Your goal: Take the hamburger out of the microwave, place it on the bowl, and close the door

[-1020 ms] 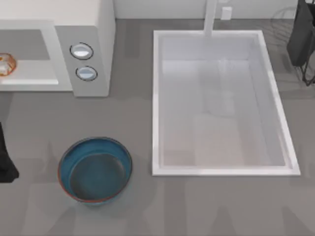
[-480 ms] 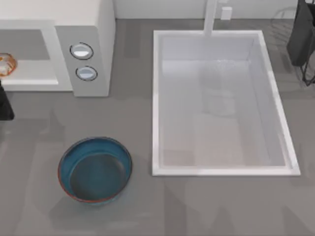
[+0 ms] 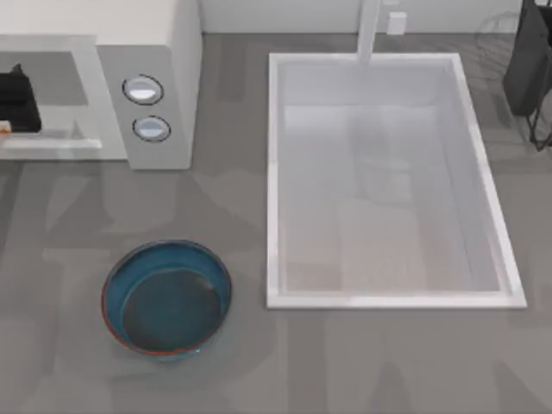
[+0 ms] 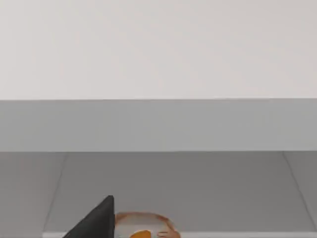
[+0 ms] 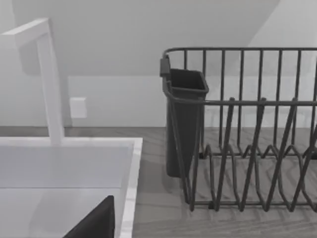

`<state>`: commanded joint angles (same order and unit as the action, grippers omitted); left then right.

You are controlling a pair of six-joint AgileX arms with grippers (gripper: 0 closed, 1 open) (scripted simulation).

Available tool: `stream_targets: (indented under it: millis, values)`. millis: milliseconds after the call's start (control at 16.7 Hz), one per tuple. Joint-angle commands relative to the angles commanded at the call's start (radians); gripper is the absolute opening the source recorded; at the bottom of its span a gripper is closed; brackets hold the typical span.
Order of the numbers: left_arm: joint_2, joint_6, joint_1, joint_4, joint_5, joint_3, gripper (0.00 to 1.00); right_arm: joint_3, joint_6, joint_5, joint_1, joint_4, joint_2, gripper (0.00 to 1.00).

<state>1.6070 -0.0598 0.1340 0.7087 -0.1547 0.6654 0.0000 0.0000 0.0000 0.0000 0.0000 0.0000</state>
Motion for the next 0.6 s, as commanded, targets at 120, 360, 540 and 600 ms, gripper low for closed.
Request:
stream_targets:
  millis: [120,360,540,600]
  values:
    - [0.197,-0.007,0.017,0.087,-0.019,0.081,1.0,0.0,0.0,0.0,0.0,0.0,0.0,1.0]
    - [0.541,-0.021,0.046,0.24,-0.052,0.224,1.0,0.0,0.0,0.0,0.0,0.0,0.0,1.0]
    - [0.736,-0.028,0.063,0.326,-0.071,0.304,1.0,0.0,0.0,0.0,0.0,0.0,0.0,1.0]
    - [0.785,-0.03,0.067,0.347,-0.076,0.325,1.0,0.0,0.0,0.0,0.0,0.0,0.0,1.0]
